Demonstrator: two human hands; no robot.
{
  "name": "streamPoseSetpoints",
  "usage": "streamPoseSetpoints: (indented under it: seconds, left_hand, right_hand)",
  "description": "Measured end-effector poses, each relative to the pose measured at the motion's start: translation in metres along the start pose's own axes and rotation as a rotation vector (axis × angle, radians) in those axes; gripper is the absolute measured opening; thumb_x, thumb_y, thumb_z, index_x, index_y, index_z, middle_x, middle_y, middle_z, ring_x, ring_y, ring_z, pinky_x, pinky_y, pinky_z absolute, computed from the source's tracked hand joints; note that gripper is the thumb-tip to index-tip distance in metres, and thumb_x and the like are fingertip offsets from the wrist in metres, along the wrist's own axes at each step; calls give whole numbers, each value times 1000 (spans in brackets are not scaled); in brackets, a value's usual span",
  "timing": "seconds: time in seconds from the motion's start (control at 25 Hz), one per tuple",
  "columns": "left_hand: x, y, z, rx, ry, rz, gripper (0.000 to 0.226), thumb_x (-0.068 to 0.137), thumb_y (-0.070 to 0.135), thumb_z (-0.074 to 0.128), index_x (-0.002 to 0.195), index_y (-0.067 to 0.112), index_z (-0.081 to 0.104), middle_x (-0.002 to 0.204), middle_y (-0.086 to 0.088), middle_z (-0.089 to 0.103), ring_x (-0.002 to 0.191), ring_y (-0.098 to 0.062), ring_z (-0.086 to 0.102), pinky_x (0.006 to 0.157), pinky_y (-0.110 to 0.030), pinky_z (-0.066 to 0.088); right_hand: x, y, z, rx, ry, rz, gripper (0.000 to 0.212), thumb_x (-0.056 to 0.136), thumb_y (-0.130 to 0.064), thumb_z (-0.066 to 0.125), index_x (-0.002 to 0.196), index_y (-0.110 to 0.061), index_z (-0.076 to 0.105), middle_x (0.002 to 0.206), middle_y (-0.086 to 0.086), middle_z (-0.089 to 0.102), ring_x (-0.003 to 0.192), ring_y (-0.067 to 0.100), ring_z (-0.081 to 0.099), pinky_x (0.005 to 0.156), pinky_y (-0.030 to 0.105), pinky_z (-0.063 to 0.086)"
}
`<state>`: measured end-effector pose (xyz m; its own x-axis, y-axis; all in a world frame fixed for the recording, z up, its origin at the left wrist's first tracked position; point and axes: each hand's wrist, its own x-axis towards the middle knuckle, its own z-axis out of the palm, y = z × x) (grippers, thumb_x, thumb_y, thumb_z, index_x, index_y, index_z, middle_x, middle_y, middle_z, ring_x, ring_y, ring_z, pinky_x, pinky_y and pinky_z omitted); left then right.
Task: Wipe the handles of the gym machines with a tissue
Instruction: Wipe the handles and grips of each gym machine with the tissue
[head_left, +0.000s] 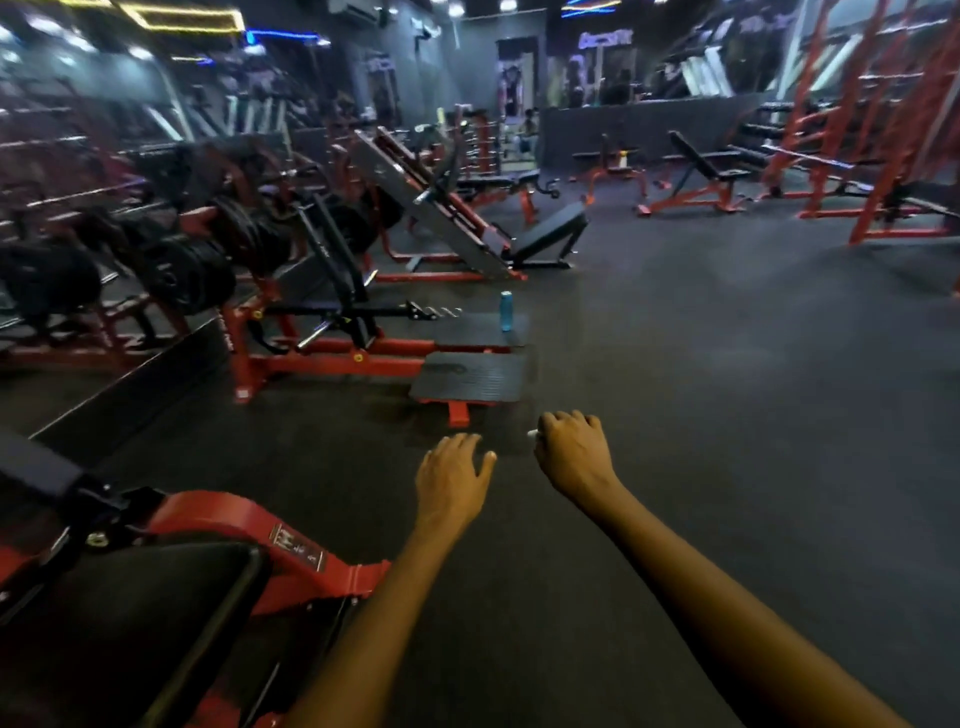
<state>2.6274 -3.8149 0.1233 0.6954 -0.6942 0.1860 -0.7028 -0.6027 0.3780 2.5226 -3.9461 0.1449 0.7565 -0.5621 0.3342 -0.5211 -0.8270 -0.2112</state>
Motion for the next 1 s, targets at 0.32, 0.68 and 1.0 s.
streamPoseSetpoints:
  seconds: [0.32,0.68,1.0]
  left_hand:
    - [147,12,19,43,146,-322,48,101,42,44,142,19,45,147,-1,45,139,-17,37,114,-33,31]
    - [316,-77,34,118,241,-592,48,101,42,42,143,19,44,148,-2,44,140,-17,36,115,-36,30]
    - [474,-177,15,154,270,-757,48,100,43,43,143,21,43,148,-1,44,140,-17,35,116,-37,29]
  right_hand:
    - [199,44,43,99,-110,-313,25,90,-22,55,115,-16,58,118,5,60,114,23,52,102,38,34]
    - [415,-4,140,145,-173,-557,27,94,-27,46,116,-15,55,121,6,58,115,24,49,100,38,33]
    - [603,-87,222,179,-211,-731,25,94,-28,49,114,-16,56,117,4,60,112,21,51,97,35,35]
